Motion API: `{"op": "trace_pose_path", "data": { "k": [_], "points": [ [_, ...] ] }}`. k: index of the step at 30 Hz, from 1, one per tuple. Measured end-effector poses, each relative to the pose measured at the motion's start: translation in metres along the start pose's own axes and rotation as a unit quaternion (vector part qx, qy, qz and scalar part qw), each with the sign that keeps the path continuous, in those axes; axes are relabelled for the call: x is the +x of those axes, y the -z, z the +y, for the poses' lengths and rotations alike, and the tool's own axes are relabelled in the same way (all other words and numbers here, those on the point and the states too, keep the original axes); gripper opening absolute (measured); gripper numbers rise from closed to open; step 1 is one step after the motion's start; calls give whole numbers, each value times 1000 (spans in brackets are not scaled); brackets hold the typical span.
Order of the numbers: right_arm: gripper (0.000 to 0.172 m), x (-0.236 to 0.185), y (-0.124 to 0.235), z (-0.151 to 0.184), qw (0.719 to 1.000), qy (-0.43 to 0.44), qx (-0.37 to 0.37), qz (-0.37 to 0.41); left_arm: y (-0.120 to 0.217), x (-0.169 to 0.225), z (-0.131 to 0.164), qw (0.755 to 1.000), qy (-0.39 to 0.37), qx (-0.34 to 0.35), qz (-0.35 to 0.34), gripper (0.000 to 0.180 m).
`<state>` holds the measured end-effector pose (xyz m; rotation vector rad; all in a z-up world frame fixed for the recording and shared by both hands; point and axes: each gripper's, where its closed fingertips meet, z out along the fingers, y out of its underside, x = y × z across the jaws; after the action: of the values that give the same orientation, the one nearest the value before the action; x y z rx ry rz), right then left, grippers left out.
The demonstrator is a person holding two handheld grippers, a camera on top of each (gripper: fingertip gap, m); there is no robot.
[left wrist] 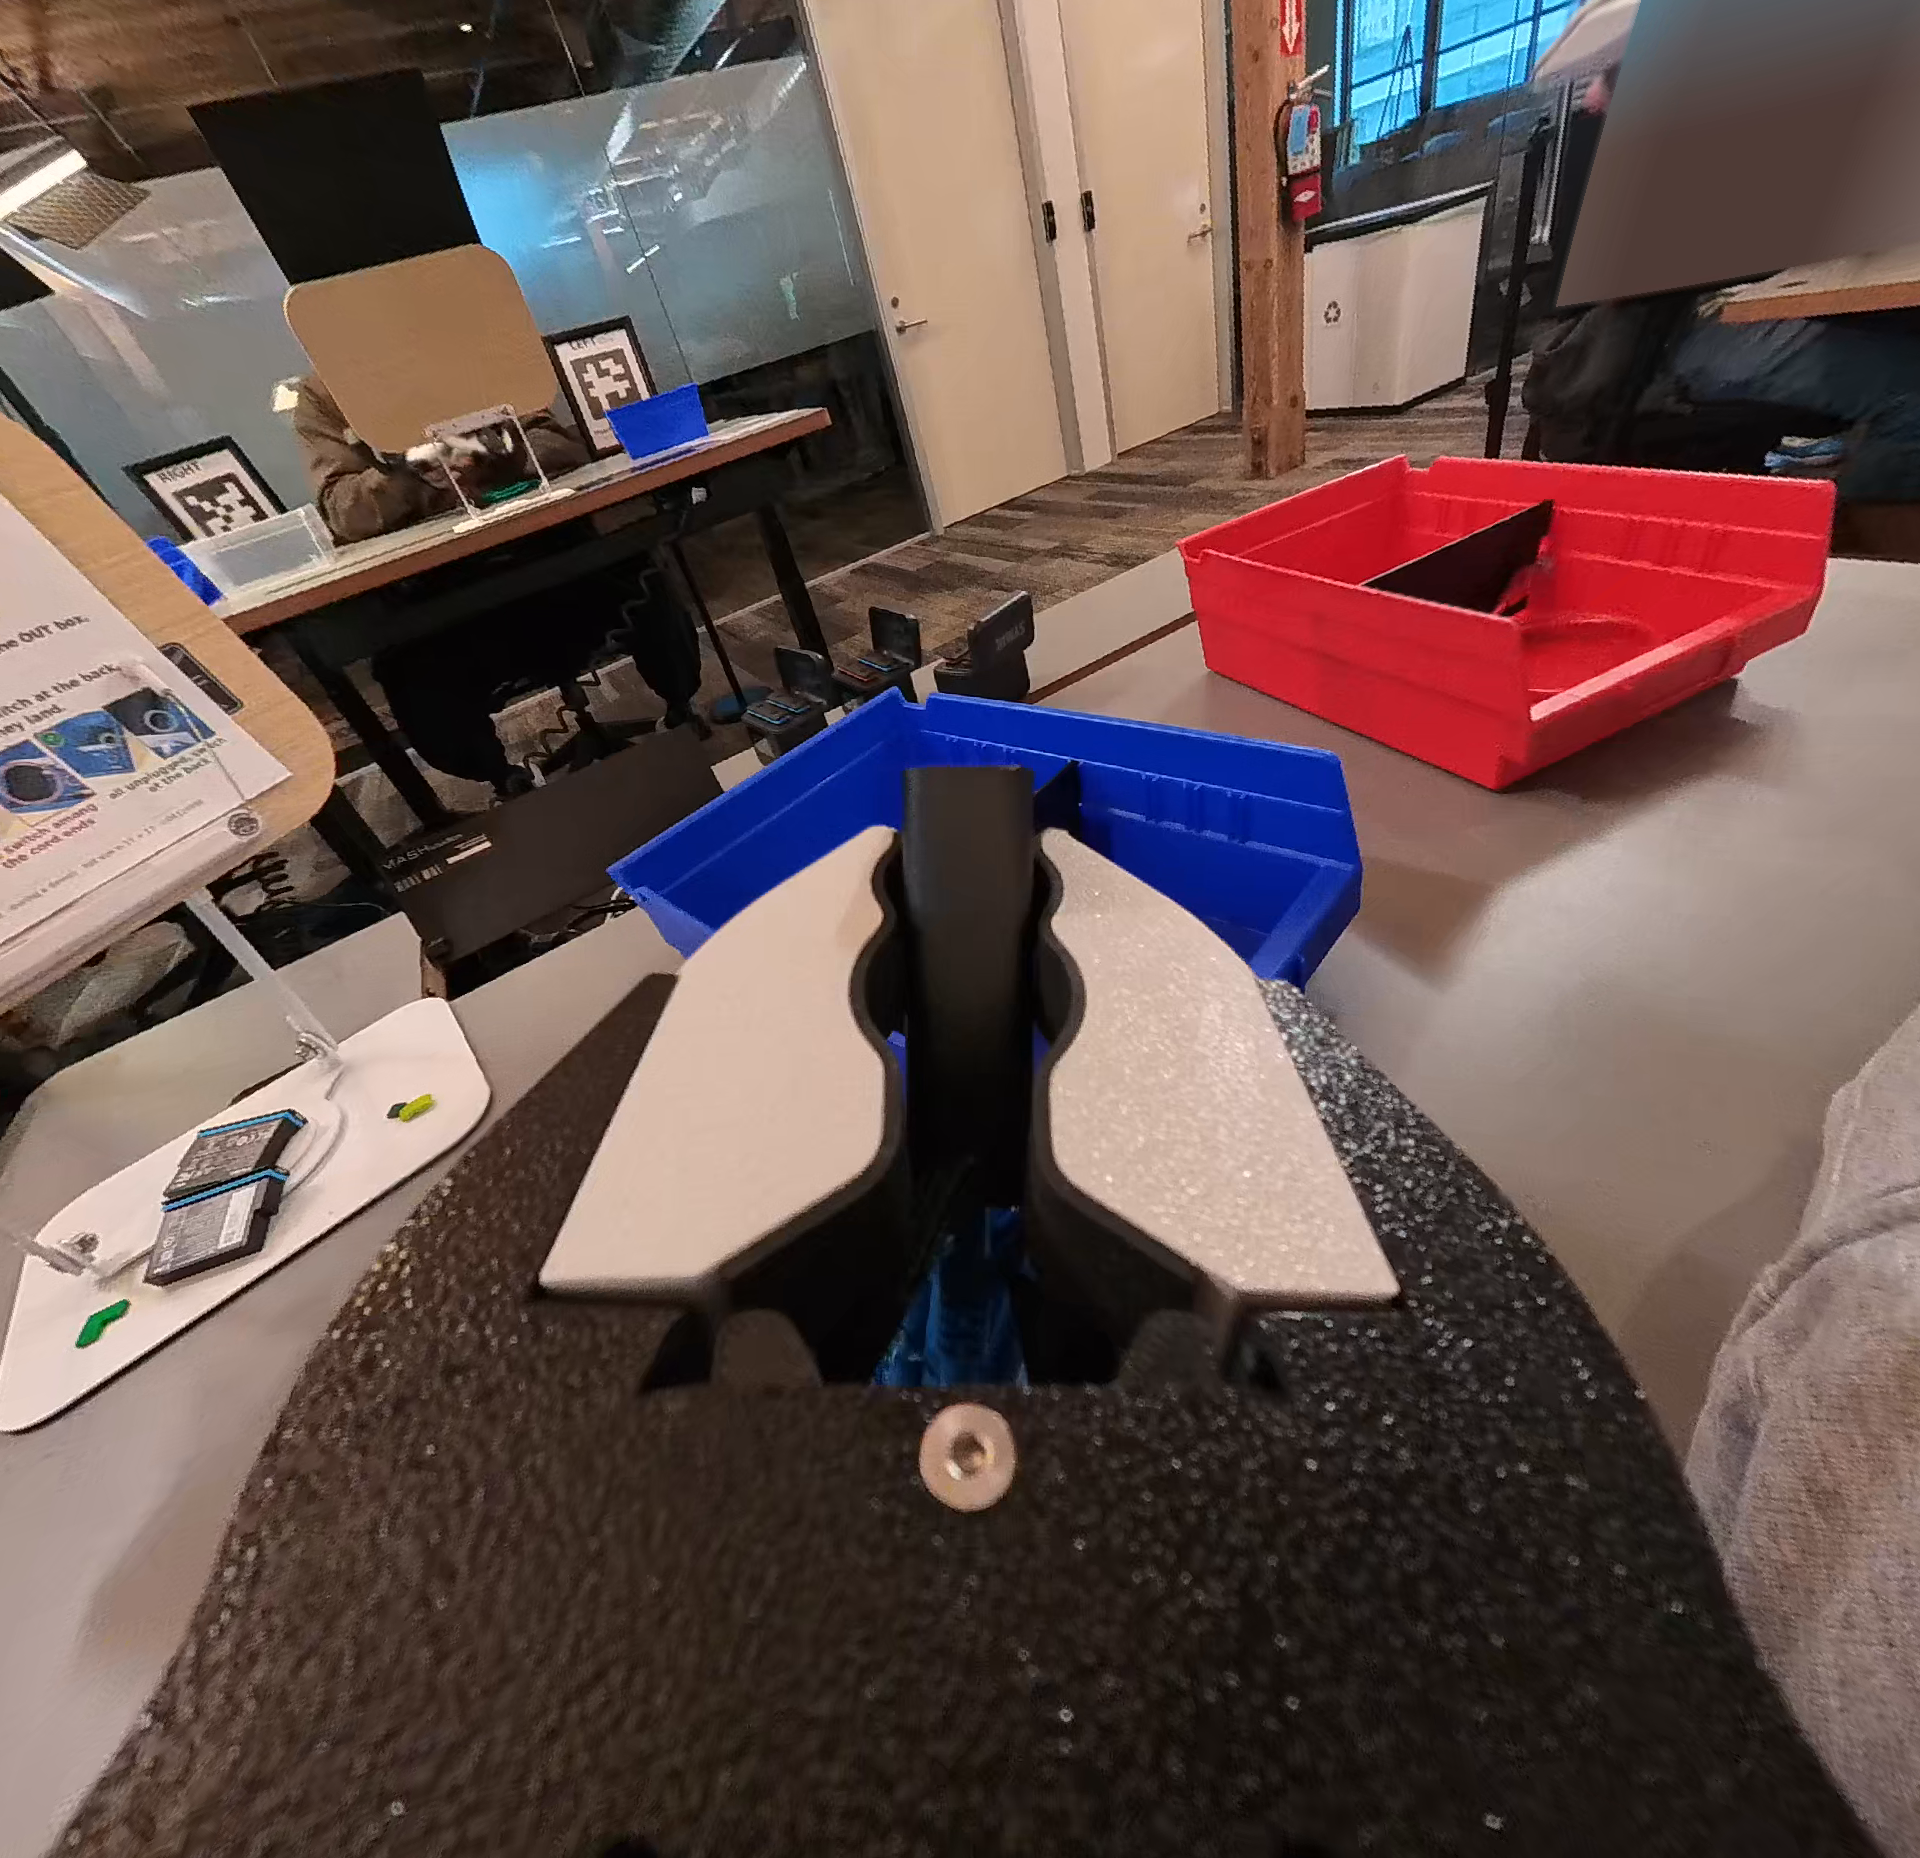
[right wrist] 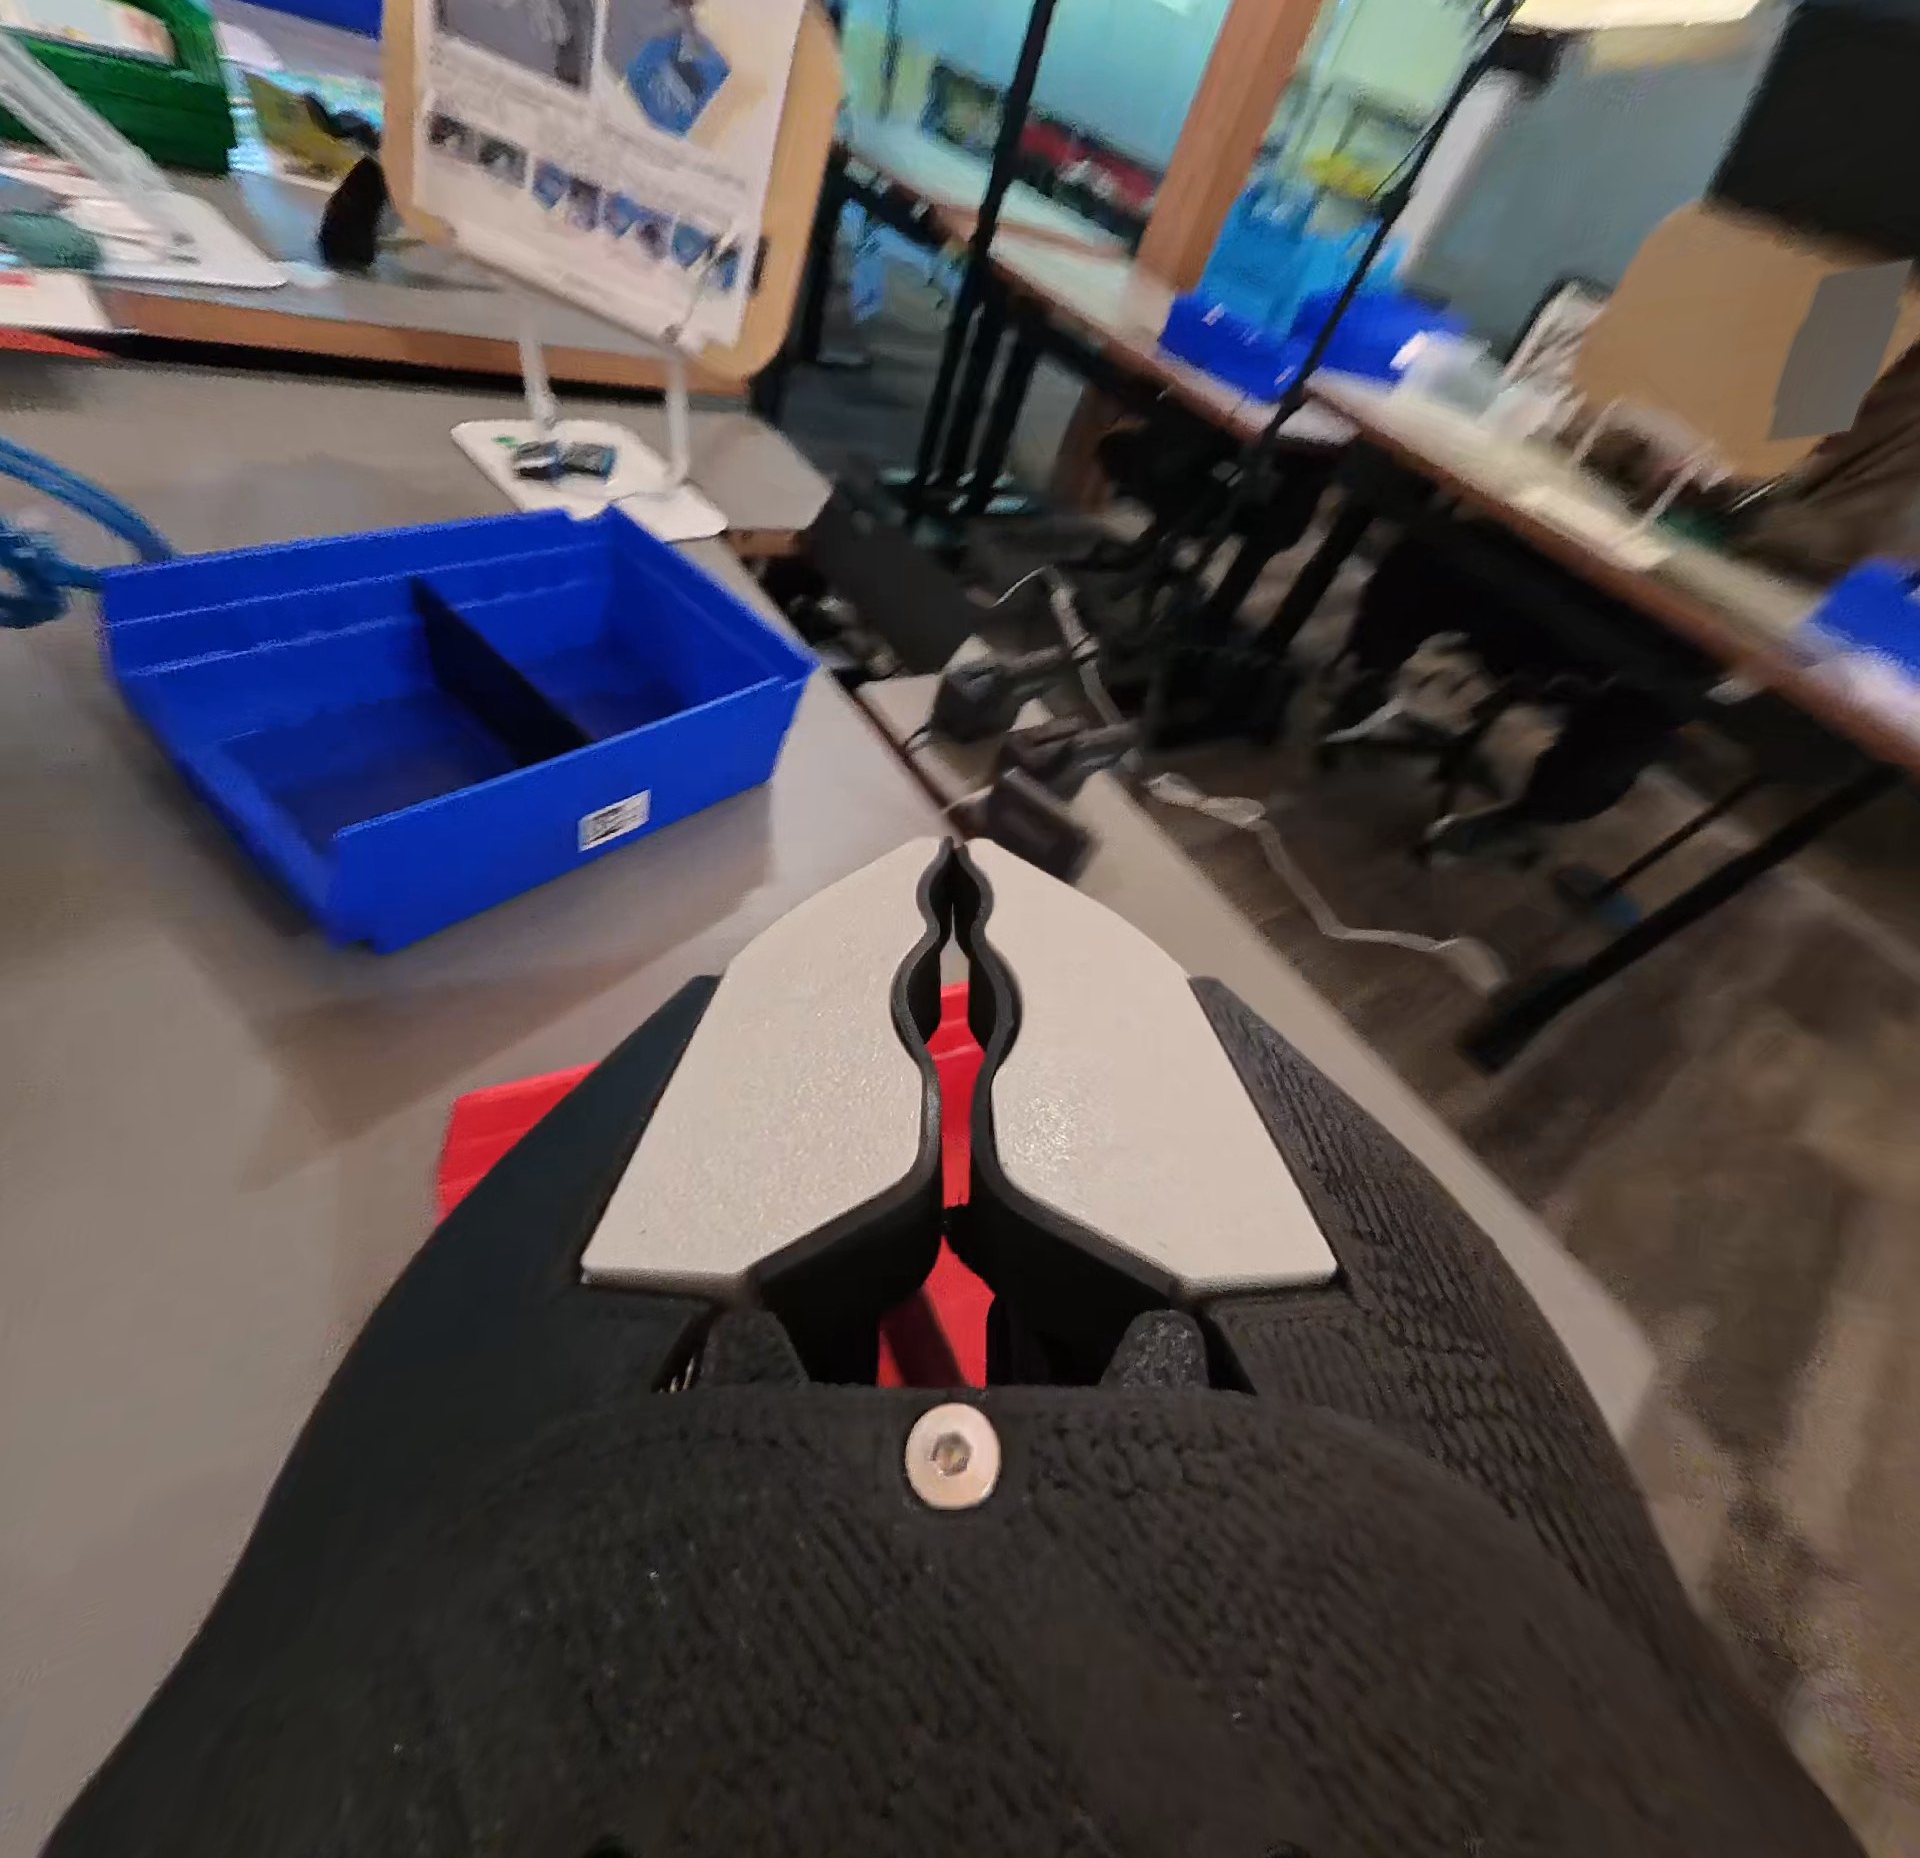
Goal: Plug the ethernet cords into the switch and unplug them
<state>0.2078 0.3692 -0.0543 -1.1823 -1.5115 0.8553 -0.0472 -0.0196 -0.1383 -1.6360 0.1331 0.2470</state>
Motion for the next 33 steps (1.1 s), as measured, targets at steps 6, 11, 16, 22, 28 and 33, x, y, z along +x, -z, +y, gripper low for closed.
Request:
{"op": "trace_pose_path", "data": {
  "k": [6, 11, 16, 22, 28, 33],
  "points": [
    [33, -55, -15, 115, 954, -46, -275, -106, -5, 3, 3, 1000, 4, 0, 6, 20],
    [51, -82, -22, 198, 882, 9, -457, -116, -14, 2, 13, 1000, 21, -9, 18, 21],
    [45, -73, -14, 237, 830, -55, -551, -69, -19, 9, 16, 999, 15, -14, 33, 21],
    [45, -113, -46, 254, 829, -174, -515, -128, -19, 9, 19, 999, 22, -14, 38, 21],
    [18, -107, -64, 265, 832, -170, -526, -53, -21, 13, 20, 998, 24, -18, 49, 21],
    [10, -125, -56, 266, 809, -143, -556, -124, -21, 16, 20, 998, 26, -16, 54, 21]
  ]
}}
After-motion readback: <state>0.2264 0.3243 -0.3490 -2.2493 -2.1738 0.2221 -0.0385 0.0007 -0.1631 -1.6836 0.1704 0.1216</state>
